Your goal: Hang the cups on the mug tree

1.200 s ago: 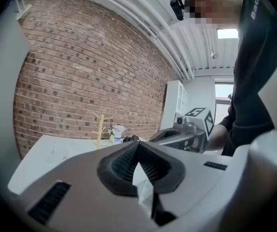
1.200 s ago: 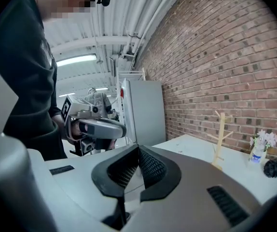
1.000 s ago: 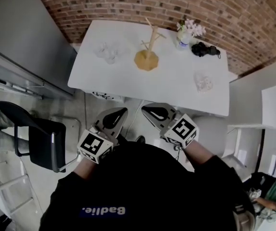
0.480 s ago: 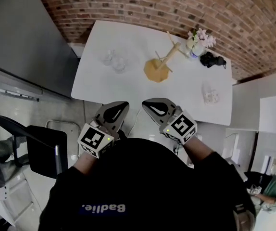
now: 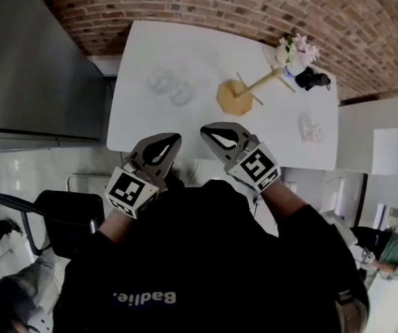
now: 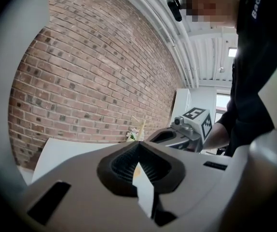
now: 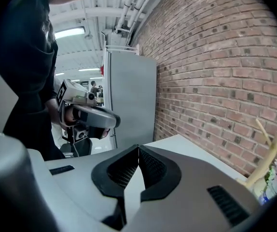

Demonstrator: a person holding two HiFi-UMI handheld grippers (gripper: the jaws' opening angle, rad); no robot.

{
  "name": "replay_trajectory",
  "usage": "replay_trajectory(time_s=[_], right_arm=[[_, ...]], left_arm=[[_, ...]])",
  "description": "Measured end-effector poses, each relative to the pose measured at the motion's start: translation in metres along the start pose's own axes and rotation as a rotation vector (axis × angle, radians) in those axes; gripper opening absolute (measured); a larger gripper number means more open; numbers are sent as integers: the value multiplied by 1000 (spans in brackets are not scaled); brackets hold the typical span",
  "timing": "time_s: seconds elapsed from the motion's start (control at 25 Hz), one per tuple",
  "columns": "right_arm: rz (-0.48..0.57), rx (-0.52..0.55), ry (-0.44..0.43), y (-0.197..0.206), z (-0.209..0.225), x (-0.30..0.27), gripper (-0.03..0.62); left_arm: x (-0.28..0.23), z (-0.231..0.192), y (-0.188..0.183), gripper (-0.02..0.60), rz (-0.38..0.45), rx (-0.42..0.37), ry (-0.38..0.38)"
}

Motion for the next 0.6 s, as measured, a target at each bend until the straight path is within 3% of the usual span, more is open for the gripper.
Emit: replay_trajectory(time_s=[0.44, 0.6], right_arm=[[-126, 74, 59, 24, 39, -46, 31], [-182, 176, 57, 35, 51, -63, 31]], left_arm=[[-12, -26, 14, 1, 5, 64, -37], [-10, -29, 14, 0, 11, 70, -72]])
Point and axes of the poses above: the fingertips, and each gripper's own axes: x backward along the fingers, z to its right, y out of its underside, the point moved 6 cm from there along x, backward along the fingers, and after that the axes turned 8 degrees about -x, right-handed, at the moved point
